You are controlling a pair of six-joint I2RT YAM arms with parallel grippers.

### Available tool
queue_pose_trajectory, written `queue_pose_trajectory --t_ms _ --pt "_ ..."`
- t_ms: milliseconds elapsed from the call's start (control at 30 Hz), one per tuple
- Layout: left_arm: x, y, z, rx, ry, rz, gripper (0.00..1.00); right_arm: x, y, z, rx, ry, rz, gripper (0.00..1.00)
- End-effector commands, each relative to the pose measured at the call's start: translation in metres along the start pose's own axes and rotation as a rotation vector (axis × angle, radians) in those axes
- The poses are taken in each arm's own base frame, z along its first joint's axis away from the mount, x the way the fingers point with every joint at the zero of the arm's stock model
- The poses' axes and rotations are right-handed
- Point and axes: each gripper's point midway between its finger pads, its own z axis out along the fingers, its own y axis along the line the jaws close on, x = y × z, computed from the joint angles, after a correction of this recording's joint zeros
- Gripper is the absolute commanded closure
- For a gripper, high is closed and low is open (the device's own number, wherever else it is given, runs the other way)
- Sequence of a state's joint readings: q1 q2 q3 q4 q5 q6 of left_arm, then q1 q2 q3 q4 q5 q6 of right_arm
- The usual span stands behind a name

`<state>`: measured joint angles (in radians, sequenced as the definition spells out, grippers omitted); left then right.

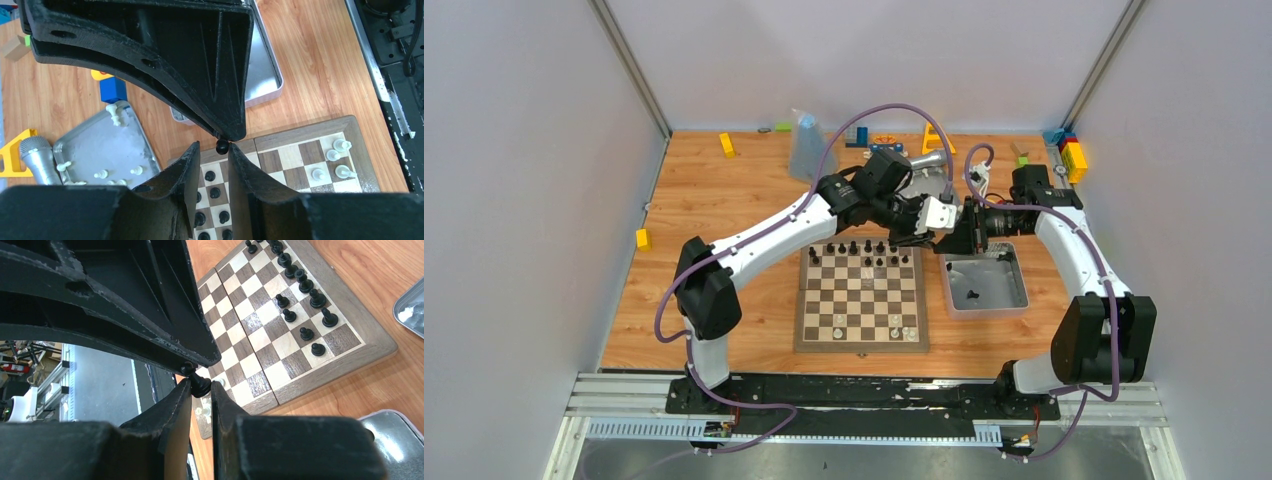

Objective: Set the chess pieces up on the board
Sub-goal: Place the chess piece on the chessboard.

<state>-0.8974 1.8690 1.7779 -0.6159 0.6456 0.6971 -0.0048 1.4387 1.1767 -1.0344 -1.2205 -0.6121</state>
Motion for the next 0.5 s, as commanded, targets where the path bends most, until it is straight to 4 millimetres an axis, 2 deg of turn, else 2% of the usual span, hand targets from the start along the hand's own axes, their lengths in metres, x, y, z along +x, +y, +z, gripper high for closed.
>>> queue_pose_trajectory --t_ms 0,167,467 --pt "-0.022 0.004 -0.001 -0.008 -0.047 0.029 0.67 -0.001 0.005 0.007 -0.041 0.001 -0.039 1.00" --pt "-0.021 0.001 0.001 0.003 -0.045 0.031 0.71 -0.002 0.006 0.008 -0.045 0.000 -0.040 1.00" --pt "-0.022 -0.006 0.003 0.033 -0.048 0.027 0.86 -0.002 0.004 0.008 -0.041 0.003 -0.027 1.00"
